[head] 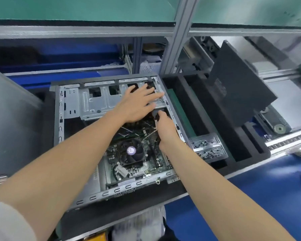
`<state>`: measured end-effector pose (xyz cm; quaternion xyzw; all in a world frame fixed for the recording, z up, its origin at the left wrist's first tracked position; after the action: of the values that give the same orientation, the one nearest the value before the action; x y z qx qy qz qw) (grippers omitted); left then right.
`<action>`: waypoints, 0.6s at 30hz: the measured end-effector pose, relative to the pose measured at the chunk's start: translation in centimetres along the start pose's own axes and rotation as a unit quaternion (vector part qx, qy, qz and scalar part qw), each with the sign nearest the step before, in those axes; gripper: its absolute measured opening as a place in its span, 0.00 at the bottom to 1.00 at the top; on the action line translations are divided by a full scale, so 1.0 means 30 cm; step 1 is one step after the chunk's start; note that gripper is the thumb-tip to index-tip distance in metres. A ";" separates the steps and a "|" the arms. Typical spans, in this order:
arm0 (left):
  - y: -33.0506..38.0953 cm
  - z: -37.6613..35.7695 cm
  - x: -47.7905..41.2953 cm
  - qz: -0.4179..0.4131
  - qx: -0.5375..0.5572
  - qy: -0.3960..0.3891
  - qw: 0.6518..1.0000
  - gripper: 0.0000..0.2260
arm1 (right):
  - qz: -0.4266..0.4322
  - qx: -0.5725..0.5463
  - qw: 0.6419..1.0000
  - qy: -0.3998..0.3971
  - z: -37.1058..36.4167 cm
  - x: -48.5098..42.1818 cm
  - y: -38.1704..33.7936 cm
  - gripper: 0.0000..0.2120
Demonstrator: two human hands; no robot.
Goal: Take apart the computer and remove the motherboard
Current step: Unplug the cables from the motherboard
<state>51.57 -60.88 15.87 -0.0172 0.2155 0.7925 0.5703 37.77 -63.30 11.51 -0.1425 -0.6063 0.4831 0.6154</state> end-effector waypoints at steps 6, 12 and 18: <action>0.001 0.009 0.002 0.024 0.032 -0.005 0.999 0.21 | 0.025 -0.011 1.000 0.009 -0.002 -0.022 -0.001 0.31; -0.003 0.005 -0.006 0.028 0.031 0.007 0.999 0.21 | 0.046 -0.024 0.999 -0.010 -0.003 -0.018 -0.013 0.22; -0.007 0.001 -0.007 0.030 0.029 0.011 0.999 0.21 | 0.063 -0.029 0.998 0.009 -0.002 -0.016 -0.022 0.15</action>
<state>51.85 -61.01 15.89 -0.0026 0.2449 0.8025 0.5440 38.21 -63.96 11.73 -0.2026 -0.6044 0.5013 0.5851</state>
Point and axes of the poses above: each hand's wrist, its own x-axis away from the middle knuckle, its own z-axis out of the back of the hand, y = z × x, the point moved 7 cm from there along -x, towards the middle knuckle, and after that the axes turned 13 degrees about y, right-handed, at the moved point
